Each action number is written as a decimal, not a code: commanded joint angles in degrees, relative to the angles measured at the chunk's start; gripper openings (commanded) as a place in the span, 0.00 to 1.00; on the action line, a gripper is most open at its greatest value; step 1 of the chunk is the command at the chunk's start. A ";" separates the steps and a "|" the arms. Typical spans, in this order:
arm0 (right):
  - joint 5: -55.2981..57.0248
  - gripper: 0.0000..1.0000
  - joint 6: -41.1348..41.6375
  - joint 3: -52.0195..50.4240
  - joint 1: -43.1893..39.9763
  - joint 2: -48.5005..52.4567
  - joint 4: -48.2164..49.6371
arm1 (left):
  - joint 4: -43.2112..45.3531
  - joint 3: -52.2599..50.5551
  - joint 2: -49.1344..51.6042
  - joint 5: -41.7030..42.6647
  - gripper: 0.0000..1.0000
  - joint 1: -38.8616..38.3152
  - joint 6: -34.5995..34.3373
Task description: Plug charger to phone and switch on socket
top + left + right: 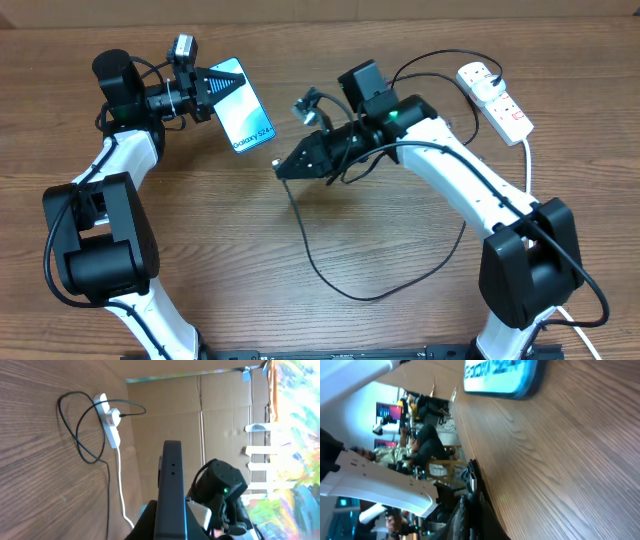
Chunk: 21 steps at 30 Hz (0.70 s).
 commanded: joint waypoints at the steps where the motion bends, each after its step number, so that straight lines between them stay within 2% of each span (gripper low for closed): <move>1: -1.31 0.04 1.14 0.79 0.90 -0.52 1.84 | 0.35 0.48 -0.70 2.38 0.04 0.07 -2.36; 21: -0.92 0.04 7.58 0.70 1.25 1.68 9.25 | 0.35 0.48 -0.70 3.72 0.04 -0.04 -3.65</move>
